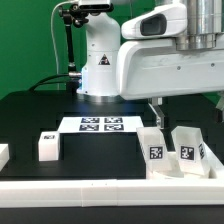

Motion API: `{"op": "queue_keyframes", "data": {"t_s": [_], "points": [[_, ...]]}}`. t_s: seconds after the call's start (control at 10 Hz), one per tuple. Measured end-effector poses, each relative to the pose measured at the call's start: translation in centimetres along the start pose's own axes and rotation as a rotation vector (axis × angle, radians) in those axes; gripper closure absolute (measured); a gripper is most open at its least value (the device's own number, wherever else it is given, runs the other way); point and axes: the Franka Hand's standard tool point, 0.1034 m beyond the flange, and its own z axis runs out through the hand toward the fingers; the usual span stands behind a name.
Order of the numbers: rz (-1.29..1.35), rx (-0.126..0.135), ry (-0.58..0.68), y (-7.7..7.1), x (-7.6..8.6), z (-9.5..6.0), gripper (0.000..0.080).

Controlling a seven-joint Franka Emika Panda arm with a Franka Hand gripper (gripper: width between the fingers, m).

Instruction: Assemble stool

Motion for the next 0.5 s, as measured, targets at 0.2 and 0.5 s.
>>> {"op": "queue_keyframes", "data": {"t_s": [0.2, 0.5], "points": [[-0.155, -0.023, -0.006, 0.54, -0.04, -0.01, 0.0151], [-0.344, -0.049, -0.018, 1.16, -0.12, -0.02, 0.0151]]}}
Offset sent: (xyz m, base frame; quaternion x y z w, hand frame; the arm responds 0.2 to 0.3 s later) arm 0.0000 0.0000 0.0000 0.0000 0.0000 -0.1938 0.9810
